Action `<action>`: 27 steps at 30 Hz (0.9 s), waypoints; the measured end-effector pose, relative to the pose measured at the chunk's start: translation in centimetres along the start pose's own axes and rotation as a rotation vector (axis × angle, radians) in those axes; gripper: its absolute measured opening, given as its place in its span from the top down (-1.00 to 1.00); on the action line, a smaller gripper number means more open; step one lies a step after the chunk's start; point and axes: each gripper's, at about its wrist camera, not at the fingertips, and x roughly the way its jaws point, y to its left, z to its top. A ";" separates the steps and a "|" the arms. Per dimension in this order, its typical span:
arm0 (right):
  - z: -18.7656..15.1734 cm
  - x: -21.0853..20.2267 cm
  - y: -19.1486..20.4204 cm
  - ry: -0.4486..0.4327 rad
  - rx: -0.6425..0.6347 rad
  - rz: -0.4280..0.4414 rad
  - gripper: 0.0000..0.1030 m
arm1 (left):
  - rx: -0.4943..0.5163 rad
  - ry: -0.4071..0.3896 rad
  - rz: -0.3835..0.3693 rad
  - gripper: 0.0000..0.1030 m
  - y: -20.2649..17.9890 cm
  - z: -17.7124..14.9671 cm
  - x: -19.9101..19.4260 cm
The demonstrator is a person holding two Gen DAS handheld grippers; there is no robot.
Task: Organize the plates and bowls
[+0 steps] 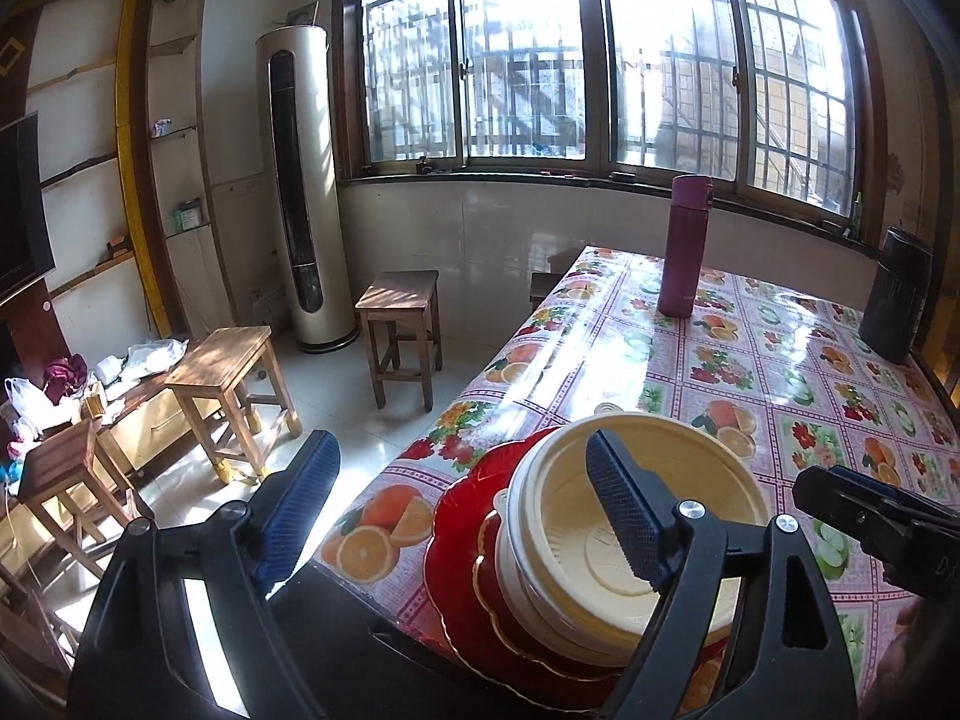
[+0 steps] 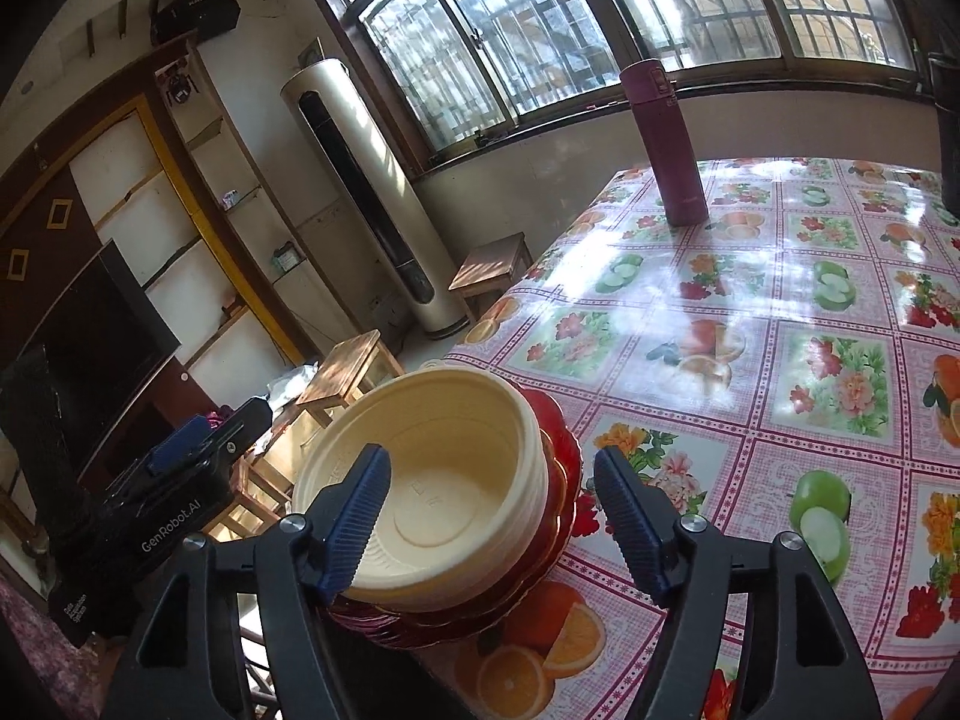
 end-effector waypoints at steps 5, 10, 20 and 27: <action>-1.1 -1.4 0.6 -0.043 -0.075 0.002 -0.41 | 0.018 -0.021 -0.005 -0.67 -0.9 0.0 -0.9; -2.1 -2.6 1.1 -0.067 -0.126 0.016 -0.45 | 0.037 -0.034 0.016 -0.72 -1.7 -0.2 -1.8; -2.9 -3.8 -0.3 -0.068 -0.101 0.002 -0.48 | 0.025 0.007 -0.002 -0.74 -2.5 -0.8 -2.5; -3.3 -4.5 -1.0 -0.067 -0.089 -0.012 -0.48 | 0.014 -0.003 -0.024 -0.74 -2.9 -1.3 -3.2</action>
